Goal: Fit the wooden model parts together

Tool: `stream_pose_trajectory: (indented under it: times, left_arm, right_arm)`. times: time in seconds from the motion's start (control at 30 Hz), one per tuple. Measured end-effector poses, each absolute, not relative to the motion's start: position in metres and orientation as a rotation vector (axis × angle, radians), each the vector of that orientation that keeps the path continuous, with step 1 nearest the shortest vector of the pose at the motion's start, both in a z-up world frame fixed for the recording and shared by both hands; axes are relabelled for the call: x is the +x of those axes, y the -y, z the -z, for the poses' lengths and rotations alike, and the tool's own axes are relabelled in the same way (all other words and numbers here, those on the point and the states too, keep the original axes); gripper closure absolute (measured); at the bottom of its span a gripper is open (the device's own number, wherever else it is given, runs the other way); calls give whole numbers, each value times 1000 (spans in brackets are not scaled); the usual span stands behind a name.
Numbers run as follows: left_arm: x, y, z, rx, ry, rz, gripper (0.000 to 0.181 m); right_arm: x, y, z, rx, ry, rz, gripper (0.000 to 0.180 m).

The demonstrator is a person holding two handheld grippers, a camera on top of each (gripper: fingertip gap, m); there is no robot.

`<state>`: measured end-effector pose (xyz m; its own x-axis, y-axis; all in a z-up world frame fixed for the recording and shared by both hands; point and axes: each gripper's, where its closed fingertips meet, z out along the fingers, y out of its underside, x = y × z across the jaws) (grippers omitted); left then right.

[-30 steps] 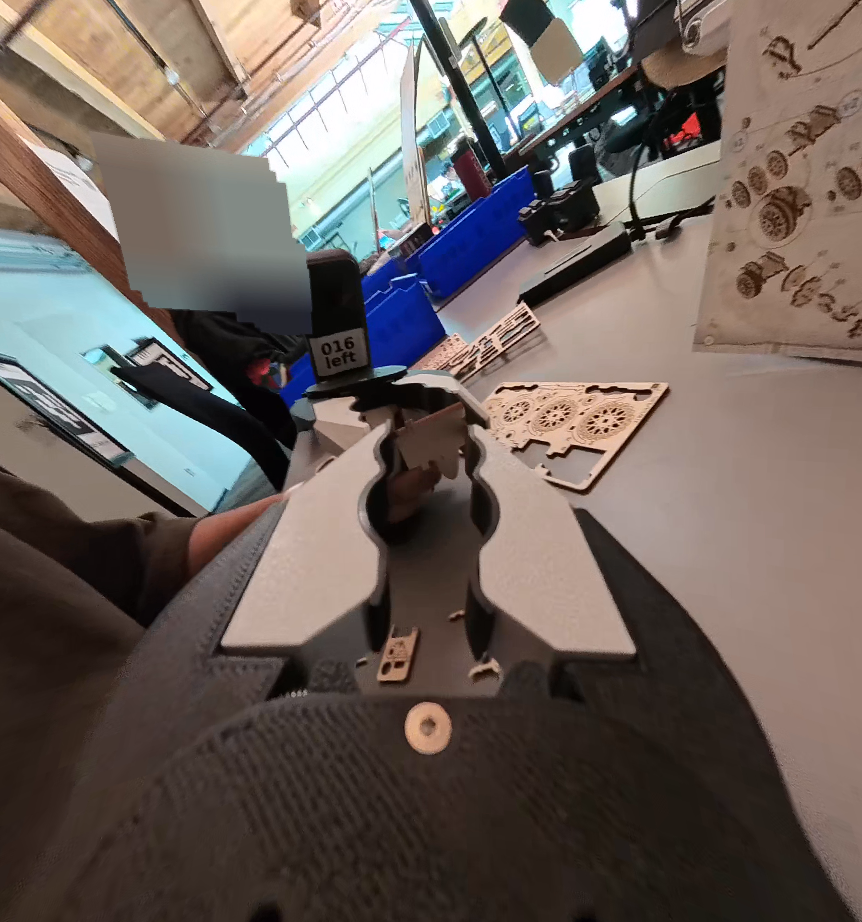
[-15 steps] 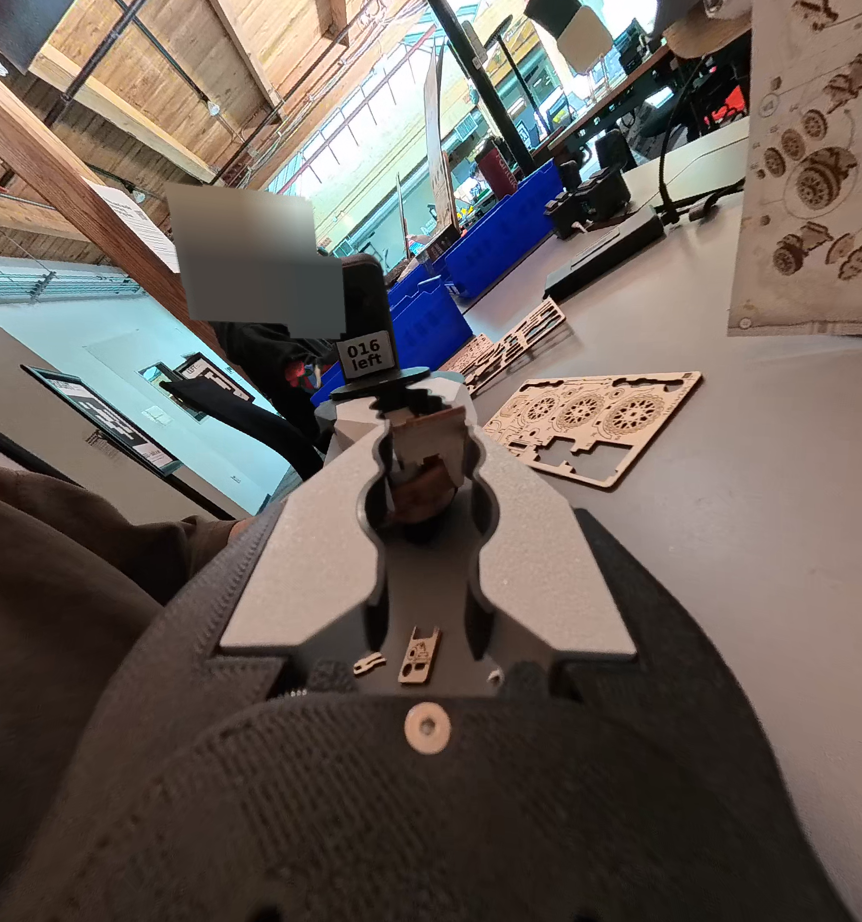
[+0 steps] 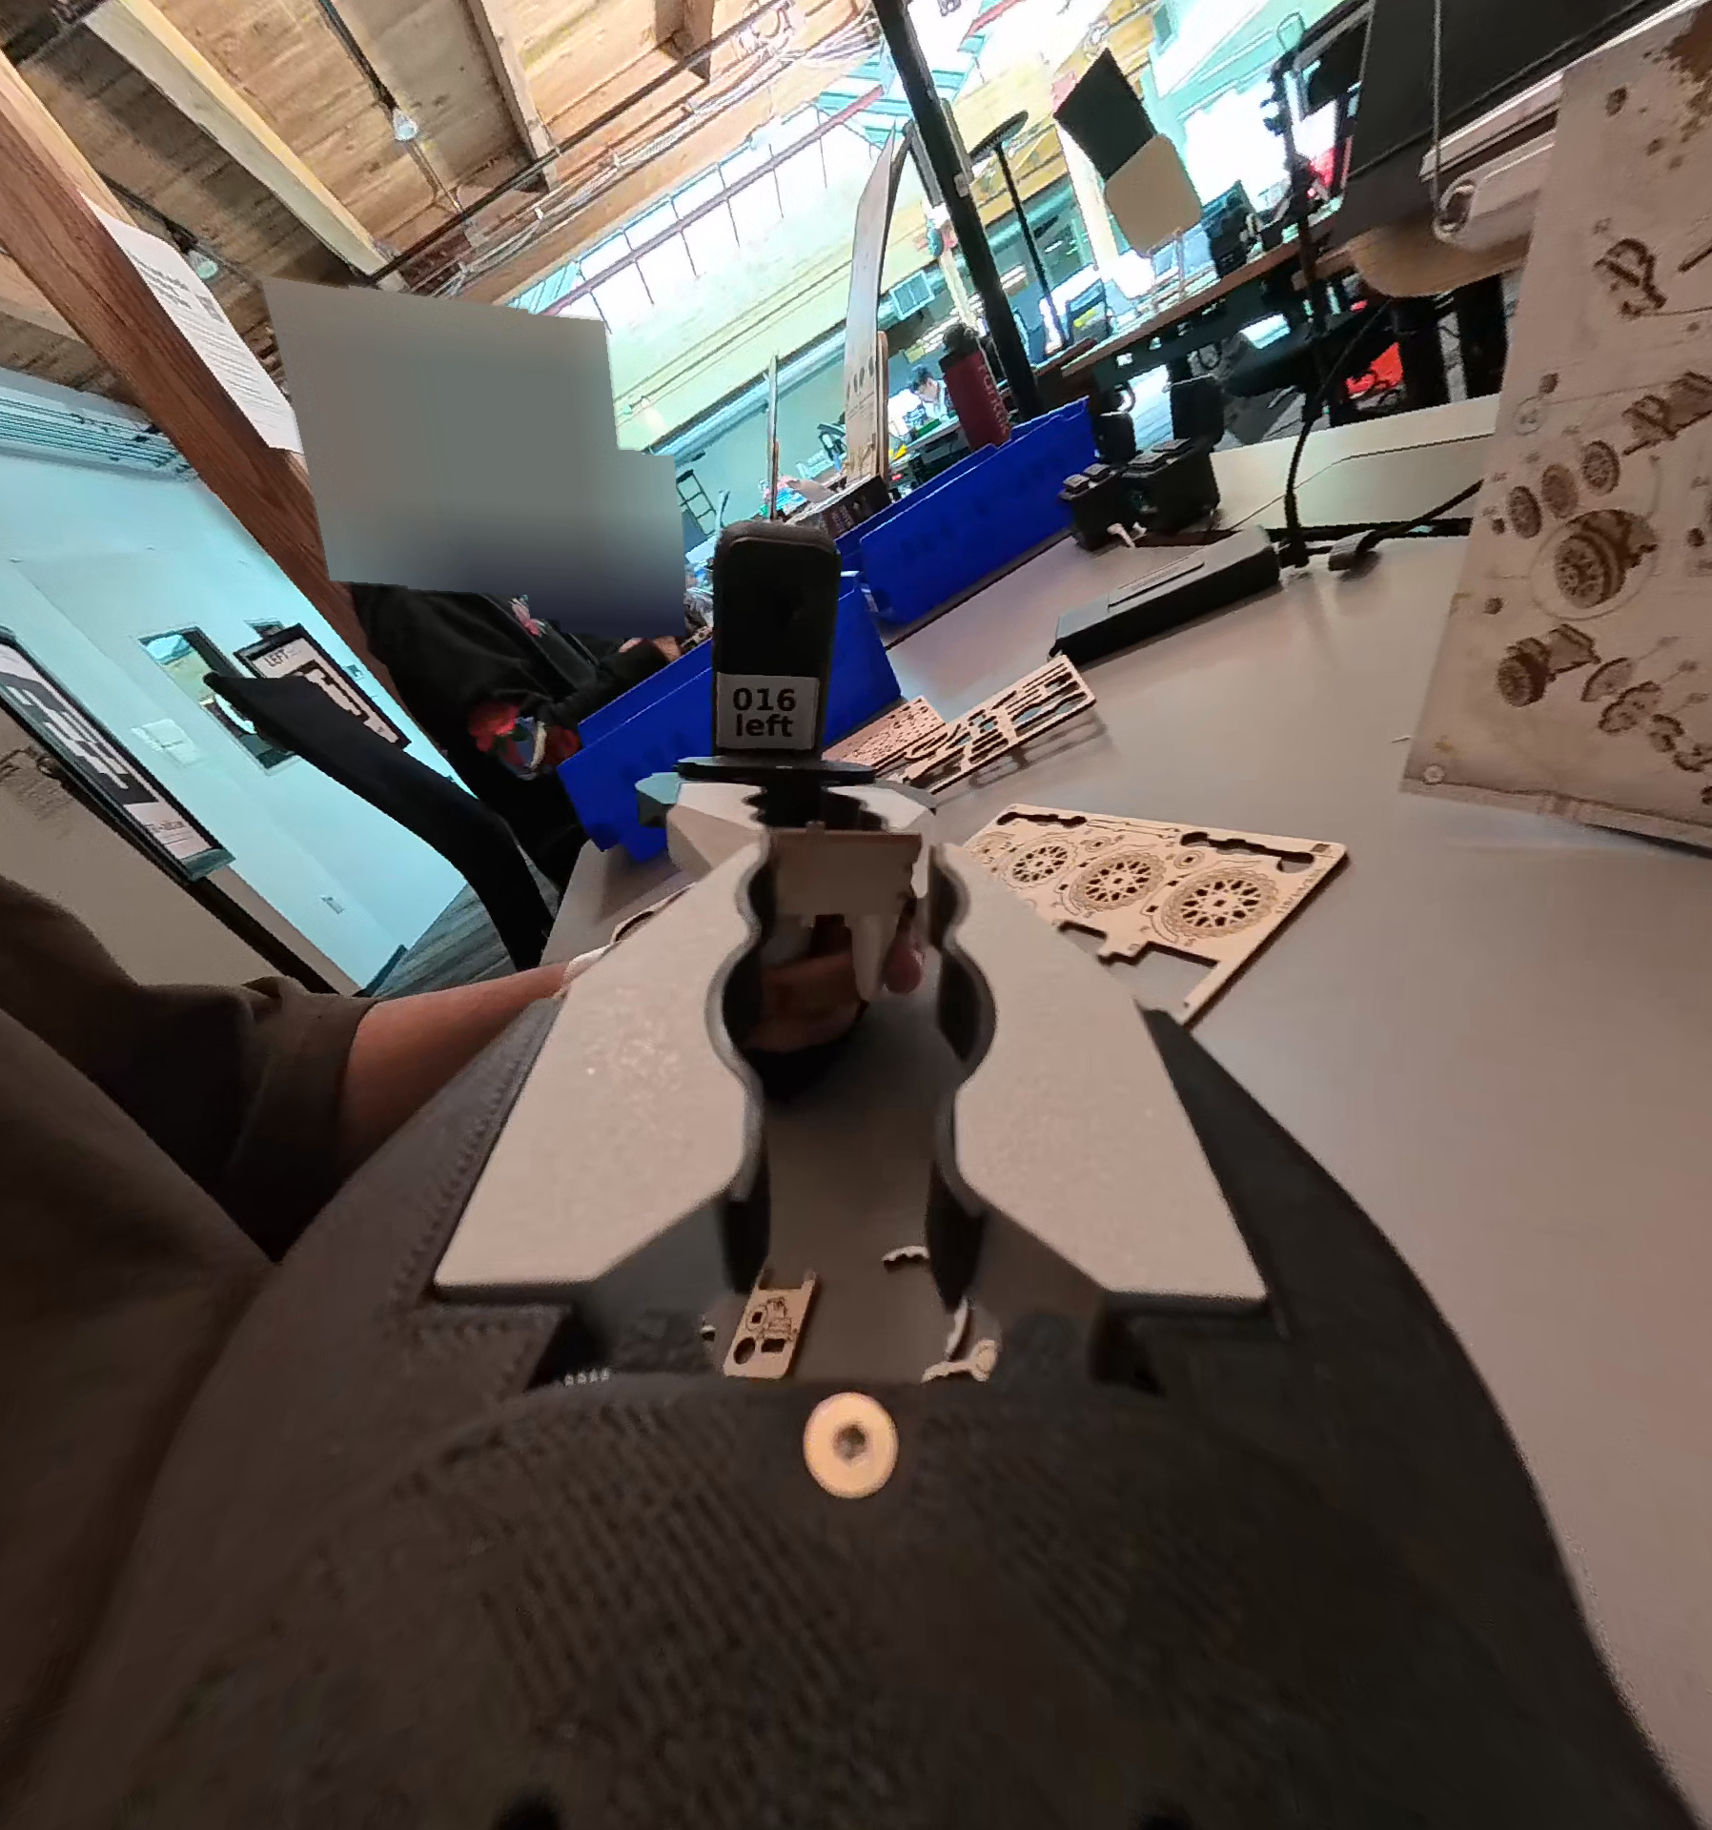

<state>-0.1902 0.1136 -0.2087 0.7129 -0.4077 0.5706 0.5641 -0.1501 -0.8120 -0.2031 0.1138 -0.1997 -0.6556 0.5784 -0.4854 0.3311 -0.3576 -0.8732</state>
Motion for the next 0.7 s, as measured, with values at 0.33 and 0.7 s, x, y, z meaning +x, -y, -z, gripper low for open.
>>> stream_pose_trajectory:
  times: [0.33,0.7]
  left_arm:
    - [-224,-110,204,-1405,290,746,142]
    - [-273,-92,197,-1243,493,620,145]
  right_arm:
    - [-213,-128,212,-1270,1658,-1938,152]
    - [-227,-112,278,-1447,1915,-1319,151]
